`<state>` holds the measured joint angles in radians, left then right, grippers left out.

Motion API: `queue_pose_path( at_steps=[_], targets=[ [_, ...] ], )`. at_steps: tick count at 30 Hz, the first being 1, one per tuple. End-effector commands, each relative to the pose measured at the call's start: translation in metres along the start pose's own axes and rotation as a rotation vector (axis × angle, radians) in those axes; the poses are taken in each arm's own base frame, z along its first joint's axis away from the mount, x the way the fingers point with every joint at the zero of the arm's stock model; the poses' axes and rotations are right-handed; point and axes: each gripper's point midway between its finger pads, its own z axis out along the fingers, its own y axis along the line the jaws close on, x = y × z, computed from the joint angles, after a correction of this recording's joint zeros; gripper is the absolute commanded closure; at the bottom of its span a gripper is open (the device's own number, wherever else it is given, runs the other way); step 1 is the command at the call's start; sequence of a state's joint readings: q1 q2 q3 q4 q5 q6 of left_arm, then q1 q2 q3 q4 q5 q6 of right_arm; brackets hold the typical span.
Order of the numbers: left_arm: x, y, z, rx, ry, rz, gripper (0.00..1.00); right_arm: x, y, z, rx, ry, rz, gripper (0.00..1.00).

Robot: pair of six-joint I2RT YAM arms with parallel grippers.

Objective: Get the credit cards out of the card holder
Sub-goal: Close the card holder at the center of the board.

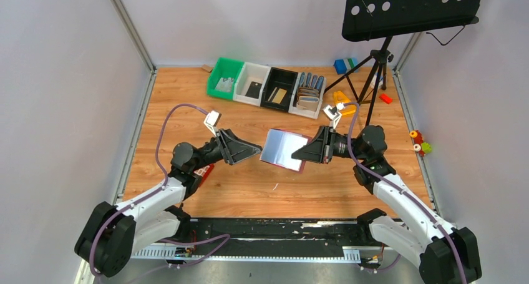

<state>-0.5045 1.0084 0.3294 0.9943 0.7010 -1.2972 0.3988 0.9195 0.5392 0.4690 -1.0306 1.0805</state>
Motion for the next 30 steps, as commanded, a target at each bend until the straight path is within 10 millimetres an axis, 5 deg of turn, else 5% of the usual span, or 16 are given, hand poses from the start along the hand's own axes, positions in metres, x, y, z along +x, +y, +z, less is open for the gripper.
queue_pose_path(
  at_steps=[1, 9, 17, 25, 30],
  targets=[
    [0.000, -0.001, 0.000, 0.022, -0.024, -0.019, 0.00, -0.004, 0.020, -0.002, -0.046, -0.024, -0.076, 1.00],
    [0.003, -0.004, 0.001, 0.087, -0.025, -0.072, 0.02, -0.003, 0.025, -0.003, -0.058, -0.022, -0.073, 1.00],
    [0.018, -0.013, 0.013, 0.136, 0.049, -0.076, 0.15, 0.002, 0.023, -0.003, -0.068, -0.014, -0.049, 1.00],
    [0.016, -0.019, 0.012, 0.178, 0.033, -0.053, 0.49, 0.012, 0.002, -0.004, 0.018, 0.016, -0.006, 1.00],
    [0.017, -0.012, 0.011, 0.159, 0.024, -0.041, 0.41, 0.020, -0.008, -0.007, 0.071, 0.039, 0.017, 1.00]
  ],
)
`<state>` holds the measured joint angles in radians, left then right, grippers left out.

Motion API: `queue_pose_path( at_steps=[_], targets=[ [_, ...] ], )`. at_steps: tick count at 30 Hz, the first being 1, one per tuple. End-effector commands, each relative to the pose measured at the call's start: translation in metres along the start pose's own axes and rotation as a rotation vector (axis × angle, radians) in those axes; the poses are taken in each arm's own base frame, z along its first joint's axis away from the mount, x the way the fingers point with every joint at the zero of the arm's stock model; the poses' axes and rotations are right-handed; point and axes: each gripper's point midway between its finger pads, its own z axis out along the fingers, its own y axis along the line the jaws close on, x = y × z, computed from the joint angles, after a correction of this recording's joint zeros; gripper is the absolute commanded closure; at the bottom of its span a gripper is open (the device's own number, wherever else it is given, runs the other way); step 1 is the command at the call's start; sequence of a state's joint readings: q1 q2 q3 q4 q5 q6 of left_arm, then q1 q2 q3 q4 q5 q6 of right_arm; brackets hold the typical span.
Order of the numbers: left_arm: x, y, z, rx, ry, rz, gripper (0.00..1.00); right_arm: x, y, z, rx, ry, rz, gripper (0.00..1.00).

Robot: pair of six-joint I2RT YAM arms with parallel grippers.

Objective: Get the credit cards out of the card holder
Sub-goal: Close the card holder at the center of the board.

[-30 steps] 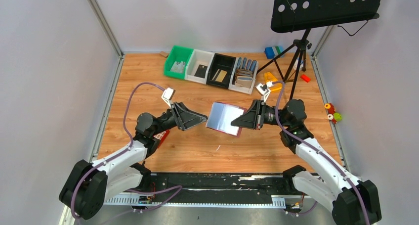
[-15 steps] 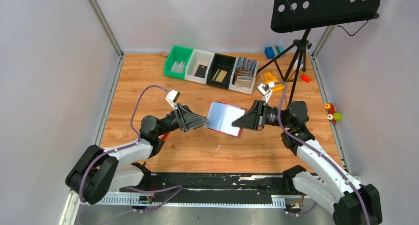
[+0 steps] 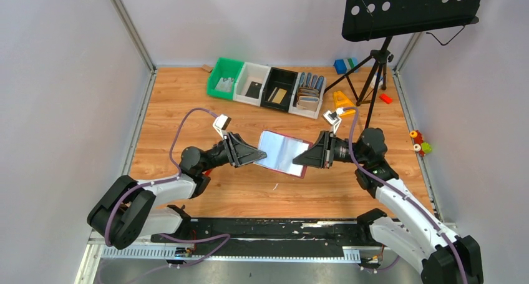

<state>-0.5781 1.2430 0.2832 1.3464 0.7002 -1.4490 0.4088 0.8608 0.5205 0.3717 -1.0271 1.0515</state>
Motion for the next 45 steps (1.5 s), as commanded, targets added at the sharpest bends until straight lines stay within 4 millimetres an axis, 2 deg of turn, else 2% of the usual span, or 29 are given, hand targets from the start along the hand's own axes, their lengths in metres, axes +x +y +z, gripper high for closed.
queue_pose_path(
  at_steps=[1, 3, 5, 11, 18, 21, 22, 25, 29, 34, 37, 45],
  targets=[
    [-0.004, -0.019, 0.002, 0.074, -0.017, 0.089, 0.38, 0.008, -0.010, -0.003, 0.063, 0.022, -0.002, 1.00],
    [-0.005, -0.019, 0.003, 0.077, -0.020, 0.092, 0.36, 0.011, -0.015, -0.004, 0.090, 0.030, 0.000, 1.00],
    [-0.006, -0.020, 0.004, 0.085, -0.022, 0.095, 0.40, 0.013, -0.019, -0.005, 0.110, 0.040, 0.003, 1.00],
    [-0.004, -0.013, 0.004, 0.081, -0.011, 0.093, 0.57, 0.015, -0.024, -0.007, 0.139, 0.051, -0.005, 1.00],
    [0.006, 0.003, 0.008, 0.009, 0.042, 0.131, 0.88, 0.014, -0.026, -0.005, 0.140, 0.057, -0.003, 1.00],
    [0.012, 0.011, 0.011, -0.048, 0.069, 0.164, 0.91, 0.012, -0.028, -0.004, 0.151, 0.054, -0.009, 1.00],
    [0.015, 0.021, 0.012, -0.101, 0.083, 0.159, 0.92, 0.010, -0.029, -0.003, 0.158, 0.049, -0.015, 1.00],
    [0.020, 0.040, 0.012, -0.231, 0.113, 0.219, 0.94, 0.011, -0.041, -0.003, 0.231, 0.053, -0.007, 1.00],
    [0.015, 0.050, 0.010, -0.344, 0.101, 0.298, 0.97, 0.011, -0.059, -0.003, 0.342, 0.054, -0.029, 1.00],
    [0.023, 0.054, 0.015, -0.356, 0.126, 0.284, 0.99, 0.015, -0.067, 0.006, 0.350, 0.070, -0.022, 1.00],
    [0.026, 0.044, 0.022, -0.261, 0.114, 0.237, 1.00, 0.017, -0.074, 0.011, 0.358, 0.081, -0.011, 1.00],
    [0.037, 0.041, 0.032, -0.182, 0.135, 0.162, 1.00, 0.022, -0.086, 0.030, 0.339, 0.096, 0.013, 1.00]
  ],
)
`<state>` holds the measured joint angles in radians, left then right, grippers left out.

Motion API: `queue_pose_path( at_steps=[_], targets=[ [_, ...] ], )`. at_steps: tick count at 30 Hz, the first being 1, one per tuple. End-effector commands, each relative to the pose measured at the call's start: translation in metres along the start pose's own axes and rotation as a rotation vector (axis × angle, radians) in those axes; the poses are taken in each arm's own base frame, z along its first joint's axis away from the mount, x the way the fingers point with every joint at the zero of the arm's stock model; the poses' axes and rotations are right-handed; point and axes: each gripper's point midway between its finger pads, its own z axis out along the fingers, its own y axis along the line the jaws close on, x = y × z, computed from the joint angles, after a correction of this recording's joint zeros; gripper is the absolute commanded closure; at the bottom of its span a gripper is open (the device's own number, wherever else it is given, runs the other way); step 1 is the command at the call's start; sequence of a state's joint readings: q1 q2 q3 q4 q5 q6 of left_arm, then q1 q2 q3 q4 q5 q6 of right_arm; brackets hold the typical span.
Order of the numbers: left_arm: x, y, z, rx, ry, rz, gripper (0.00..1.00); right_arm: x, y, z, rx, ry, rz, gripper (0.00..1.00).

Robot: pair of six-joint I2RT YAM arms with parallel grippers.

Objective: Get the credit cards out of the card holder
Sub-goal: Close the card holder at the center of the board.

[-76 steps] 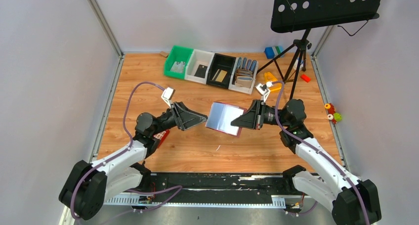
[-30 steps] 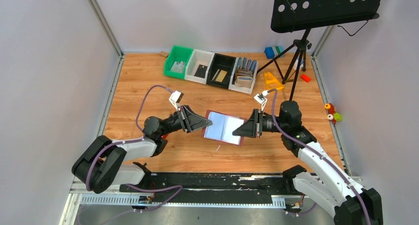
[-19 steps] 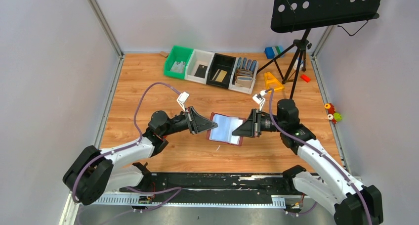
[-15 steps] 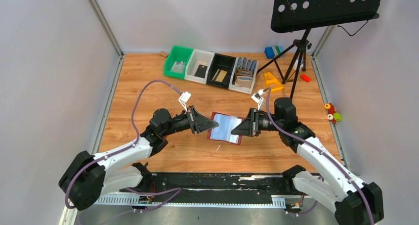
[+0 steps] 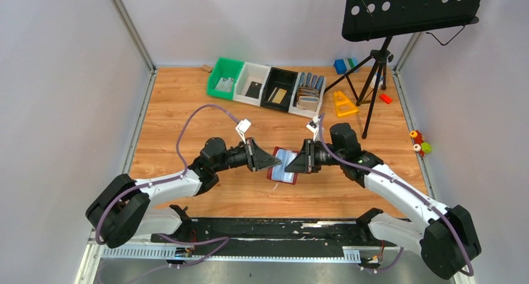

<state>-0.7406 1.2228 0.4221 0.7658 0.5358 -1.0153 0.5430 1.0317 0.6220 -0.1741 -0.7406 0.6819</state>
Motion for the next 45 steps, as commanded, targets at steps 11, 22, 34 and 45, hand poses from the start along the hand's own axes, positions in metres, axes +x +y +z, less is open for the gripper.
queue_pose_path(
  at_steps=[11, 22, 34, 45],
  targets=[
    [0.011, 0.022, 0.004, -0.129, 0.069, 0.043, 1.00, -0.019, -0.001, 0.016, 0.006, -0.072, -0.064, 1.00],
    [0.028, 0.091, 0.015, -0.331, 0.111, 0.021, 1.00, -0.009, -0.038, 0.030, 0.110, -0.019, -0.026, 0.64],
    [0.036, 0.131, 0.043, -0.388, 0.170, 0.019, 0.78, -0.011, -0.066, 0.060, 0.098, 0.014, -0.029, 0.38],
    [0.026, 0.148, -0.017, -0.654, 0.171, 0.167, 0.30, -0.011, -0.094, 0.086, 0.121, 0.039, 0.018, 0.16]
  ],
)
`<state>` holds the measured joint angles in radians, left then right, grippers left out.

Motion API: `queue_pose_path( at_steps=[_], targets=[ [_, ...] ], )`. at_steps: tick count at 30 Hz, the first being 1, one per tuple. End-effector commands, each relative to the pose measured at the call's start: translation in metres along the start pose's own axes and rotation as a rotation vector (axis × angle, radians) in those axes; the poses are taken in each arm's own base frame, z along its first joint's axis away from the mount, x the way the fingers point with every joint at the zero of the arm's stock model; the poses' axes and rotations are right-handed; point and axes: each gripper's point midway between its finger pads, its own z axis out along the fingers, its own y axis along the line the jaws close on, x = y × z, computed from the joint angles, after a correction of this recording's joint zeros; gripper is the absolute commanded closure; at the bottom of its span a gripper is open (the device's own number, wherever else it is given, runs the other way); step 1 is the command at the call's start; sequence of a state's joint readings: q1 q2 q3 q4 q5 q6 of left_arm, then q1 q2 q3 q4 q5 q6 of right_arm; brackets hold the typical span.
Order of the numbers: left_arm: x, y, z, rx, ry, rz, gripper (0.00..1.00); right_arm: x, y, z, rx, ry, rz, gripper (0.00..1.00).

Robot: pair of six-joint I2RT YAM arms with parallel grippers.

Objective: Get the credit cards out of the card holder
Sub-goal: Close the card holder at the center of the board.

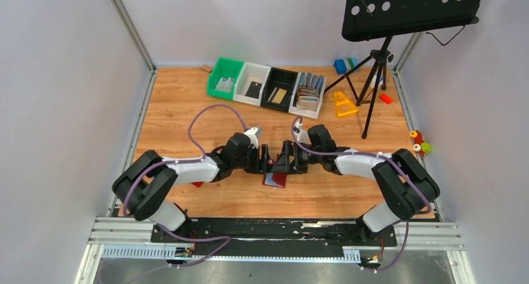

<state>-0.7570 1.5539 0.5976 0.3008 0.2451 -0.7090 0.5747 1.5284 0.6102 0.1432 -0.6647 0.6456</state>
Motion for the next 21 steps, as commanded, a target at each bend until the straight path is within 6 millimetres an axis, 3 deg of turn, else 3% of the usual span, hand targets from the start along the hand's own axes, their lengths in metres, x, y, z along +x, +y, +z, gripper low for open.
queue_pose_path(
  at_steps=[1, 5, 8, 14, 19, 21],
  targets=[
    [-0.015, 0.009, -0.029, -0.082, -0.063, 0.077, 0.28, -0.022, 0.006, 0.010, -0.018, -0.053, -0.053, 0.15],
    [-0.017, 0.022, -0.050, -0.112, -0.072, 0.054, 0.26, -0.031, 0.017, 0.007, -0.035, -0.065, -0.079, 0.09],
    [-0.023, 0.029, -0.068, -0.144, -0.103, 0.051, 0.26, -0.037, 0.027, 0.001, -0.029, -0.081, -0.111, 0.15],
    [-0.032, 0.040, -0.095, -0.213, -0.146, 0.049, 0.33, -0.035, 0.045, 0.006, -0.032, -0.058, -0.176, 0.47],
    [-0.038, 0.047, -0.111, -0.216, -0.168, 0.027, 0.34, -0.030, 0.045, 0.029, -0.006, -0.015, -0.197, 0.57],
    [-0.039, 0.047, -0.115, -0.202, -0.178, 0.018, 0.34, -0.028, 0.034, 0.040, 0.026, 0.007, -0.187, 0.58]
  ],
)
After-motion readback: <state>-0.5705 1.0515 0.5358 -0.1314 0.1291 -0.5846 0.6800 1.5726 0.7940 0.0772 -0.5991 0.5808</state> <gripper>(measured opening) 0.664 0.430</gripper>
